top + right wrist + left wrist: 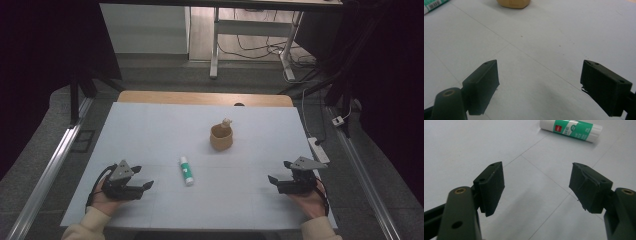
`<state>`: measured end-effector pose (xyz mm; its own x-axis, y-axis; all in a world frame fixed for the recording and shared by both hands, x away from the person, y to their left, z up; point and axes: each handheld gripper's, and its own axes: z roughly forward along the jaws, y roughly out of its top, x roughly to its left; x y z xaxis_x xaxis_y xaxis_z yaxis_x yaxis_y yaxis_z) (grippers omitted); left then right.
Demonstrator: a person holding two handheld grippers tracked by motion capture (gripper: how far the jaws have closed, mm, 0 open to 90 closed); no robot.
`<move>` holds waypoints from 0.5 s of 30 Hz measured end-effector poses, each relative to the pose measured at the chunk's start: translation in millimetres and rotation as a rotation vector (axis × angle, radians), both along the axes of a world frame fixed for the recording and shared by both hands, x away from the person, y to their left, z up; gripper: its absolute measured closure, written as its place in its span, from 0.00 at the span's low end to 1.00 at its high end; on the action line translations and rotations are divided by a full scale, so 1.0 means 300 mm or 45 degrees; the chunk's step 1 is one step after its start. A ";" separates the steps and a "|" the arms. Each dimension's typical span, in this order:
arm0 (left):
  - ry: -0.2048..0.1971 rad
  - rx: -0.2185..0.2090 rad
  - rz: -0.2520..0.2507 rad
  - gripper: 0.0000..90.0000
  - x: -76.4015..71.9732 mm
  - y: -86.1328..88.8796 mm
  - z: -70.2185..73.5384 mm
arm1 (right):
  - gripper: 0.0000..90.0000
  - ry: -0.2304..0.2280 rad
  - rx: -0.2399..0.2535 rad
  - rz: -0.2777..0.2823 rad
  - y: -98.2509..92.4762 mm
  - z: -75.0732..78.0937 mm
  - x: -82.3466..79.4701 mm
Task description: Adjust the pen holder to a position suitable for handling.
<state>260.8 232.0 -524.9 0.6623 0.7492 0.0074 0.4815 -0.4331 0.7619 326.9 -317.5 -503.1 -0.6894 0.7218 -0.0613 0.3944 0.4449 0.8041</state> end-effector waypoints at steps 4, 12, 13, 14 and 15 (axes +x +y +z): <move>-0.002 0.001 0.000 0.31 -0.001 -0.001 0.000 | 0.16 0.007 -0.008 0.012 0.008 -0.004 -0.002; -0.006 0.001 0.001 0.31 -0.002 0.000 0.002 | 0.17 0.041 -0.004 0.027 0.013 -0.012 0.000; -0.006 0.001 0.001 0.31 -0.002 0.000 0.002 | 0.17 0.041 -0.010 0.027 0.015 -0.012 -0.001; -0.006 0.001 0.001 0.31 -0.002 0.001 0.002 | 0.17 0.040 -0.013 0.028 0.017 -0.012 -0.001; -0.006 0.002 0.001 0.31 -0.002 0.001 0.002 | 0.17 0.038 -0.005 0.031 0.018 -0.012 -0.001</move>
